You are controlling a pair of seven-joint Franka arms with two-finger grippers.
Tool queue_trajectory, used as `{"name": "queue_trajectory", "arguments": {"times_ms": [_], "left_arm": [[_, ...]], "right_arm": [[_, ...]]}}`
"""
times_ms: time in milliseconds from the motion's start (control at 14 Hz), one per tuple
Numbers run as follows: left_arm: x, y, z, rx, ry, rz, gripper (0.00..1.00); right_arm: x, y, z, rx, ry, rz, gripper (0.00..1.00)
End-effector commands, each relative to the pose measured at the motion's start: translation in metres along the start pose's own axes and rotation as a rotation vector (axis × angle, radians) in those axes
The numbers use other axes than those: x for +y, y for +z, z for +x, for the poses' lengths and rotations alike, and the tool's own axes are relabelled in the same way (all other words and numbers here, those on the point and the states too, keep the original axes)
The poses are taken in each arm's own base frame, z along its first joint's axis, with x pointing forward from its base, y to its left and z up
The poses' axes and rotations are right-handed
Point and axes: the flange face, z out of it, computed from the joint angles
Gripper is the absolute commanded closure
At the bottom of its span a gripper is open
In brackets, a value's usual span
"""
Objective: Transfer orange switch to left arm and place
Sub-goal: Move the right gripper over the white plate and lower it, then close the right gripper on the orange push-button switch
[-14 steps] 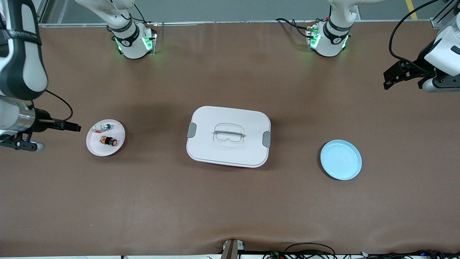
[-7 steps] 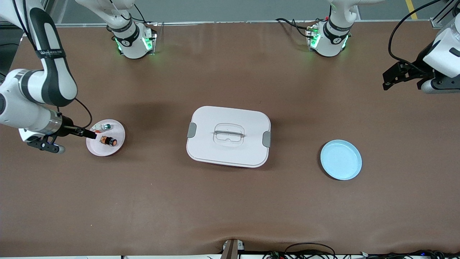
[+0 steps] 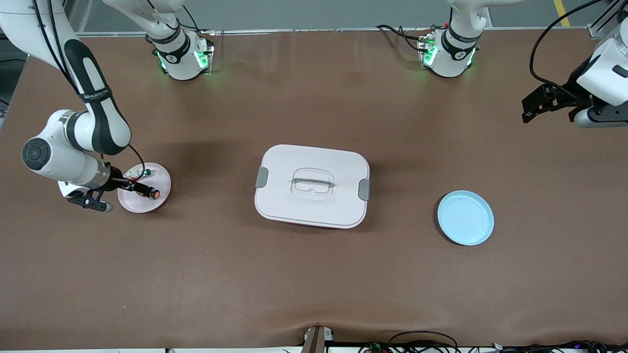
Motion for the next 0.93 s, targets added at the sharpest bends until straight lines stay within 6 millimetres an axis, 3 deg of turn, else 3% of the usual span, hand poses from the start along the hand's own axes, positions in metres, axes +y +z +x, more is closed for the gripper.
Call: {"name": "queue_trajectory", "arguments": {"times_ms": [0,571,857], "left_arm": [[0.002,-0.002,-0.001,-0.007,0.017,-0.015,0.00],[0.002,-0.003,-0.001,-0.005,0.017,-0.015,0.00],[0.001,-0.005,-0.002,-0.003,0.015,-0.016,0.00]], "right_arm": [[-0.008,0.012,-0.001,-0.004,-0.005,0.005,0.00],[-0.006,0.046,0.003,0.005,0.013,0.015,0.00],[-0.008,0.052,0.003,-0.002,0.022,0.023,0.00]]}}
